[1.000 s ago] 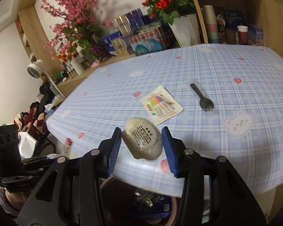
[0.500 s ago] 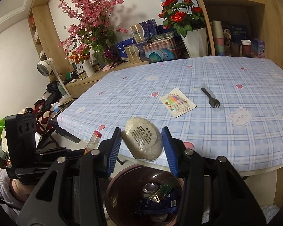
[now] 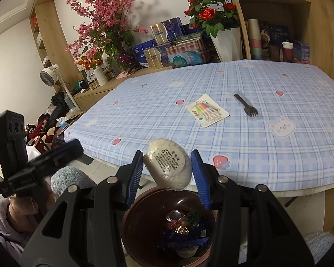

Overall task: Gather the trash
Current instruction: 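Lower the red tube into the bin and open the left tool while the right tool carries the white packet, then open the right tool over the bin to drop the white packet, then move the left tool to the candle card while the right tool approaches the wrapped fork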

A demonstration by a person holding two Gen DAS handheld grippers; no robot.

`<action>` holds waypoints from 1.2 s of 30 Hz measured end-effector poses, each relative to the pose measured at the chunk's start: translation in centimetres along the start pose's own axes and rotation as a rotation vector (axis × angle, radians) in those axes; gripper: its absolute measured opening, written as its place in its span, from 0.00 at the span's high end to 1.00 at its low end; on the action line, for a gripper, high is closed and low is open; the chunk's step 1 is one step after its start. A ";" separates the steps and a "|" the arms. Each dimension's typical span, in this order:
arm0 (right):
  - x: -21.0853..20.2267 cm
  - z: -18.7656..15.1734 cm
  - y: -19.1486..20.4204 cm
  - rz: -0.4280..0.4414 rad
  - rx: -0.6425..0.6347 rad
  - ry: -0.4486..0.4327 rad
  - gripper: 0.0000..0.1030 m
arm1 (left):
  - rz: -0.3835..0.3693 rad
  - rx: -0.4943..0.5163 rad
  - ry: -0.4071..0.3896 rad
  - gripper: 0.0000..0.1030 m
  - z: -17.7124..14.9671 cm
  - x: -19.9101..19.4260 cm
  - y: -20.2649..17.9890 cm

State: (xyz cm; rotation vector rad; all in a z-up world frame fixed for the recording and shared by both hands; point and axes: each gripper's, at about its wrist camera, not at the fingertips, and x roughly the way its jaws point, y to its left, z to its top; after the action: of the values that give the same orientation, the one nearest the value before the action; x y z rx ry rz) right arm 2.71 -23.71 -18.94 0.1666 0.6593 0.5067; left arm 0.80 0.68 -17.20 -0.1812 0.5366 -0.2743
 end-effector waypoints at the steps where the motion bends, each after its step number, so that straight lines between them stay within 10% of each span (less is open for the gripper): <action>1: 0.1 -0.1 0.1 0.000 -0.002 0.005 0.55 | 0.017 0.000 -0.006 0.06 0.1 -0.1 0.2; 18: 0.5 -0.7 0.7 -0.012 -0.015 0.015 0.52 | 0.090 -0.050 -0.003 0.06 0.2 0.0 1.8; 27: 0.2 -0.6 0.1 -0.102 0.008 -0.019 0.10 | 0.095 -0.046 0.006 0.06 0.0 0.2 1.8; 36: -0.3 -0.5 -1.0 -0.220 0.017 -0.055 0.06 | 0.100 -0.047 0.010 0.06 0.0 0.4 2.1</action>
State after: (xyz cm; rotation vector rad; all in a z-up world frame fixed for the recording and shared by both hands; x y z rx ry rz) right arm 2.59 -24.67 -19.51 0.1217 0.6202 0.2840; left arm 1.54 2.56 -17.90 -0.1982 0.5602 -0.1659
